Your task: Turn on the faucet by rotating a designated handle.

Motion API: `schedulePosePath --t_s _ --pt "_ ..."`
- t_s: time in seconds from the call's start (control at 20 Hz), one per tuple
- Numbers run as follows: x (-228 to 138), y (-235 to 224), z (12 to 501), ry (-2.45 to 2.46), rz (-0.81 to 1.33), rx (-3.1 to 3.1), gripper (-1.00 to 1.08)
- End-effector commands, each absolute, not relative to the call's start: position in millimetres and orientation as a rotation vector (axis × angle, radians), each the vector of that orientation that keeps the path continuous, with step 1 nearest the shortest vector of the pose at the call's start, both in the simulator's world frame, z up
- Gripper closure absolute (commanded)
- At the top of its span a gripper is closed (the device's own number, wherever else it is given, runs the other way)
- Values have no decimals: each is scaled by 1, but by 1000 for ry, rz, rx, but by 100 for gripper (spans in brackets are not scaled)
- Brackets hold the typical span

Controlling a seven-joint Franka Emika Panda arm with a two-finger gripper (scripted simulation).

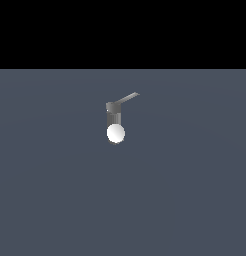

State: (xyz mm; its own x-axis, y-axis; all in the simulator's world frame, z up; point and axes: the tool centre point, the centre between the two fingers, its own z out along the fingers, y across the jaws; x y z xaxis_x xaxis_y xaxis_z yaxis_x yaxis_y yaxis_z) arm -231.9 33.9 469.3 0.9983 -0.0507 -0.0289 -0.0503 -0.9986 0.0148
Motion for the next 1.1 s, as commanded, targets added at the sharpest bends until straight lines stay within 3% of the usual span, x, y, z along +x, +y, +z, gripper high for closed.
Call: schedulePosePath --t_s 0.0,1.05 --pt "-223 39 460 -145 -45 3125 108" --pt "-96 70 355 -912 -33 3003 108"
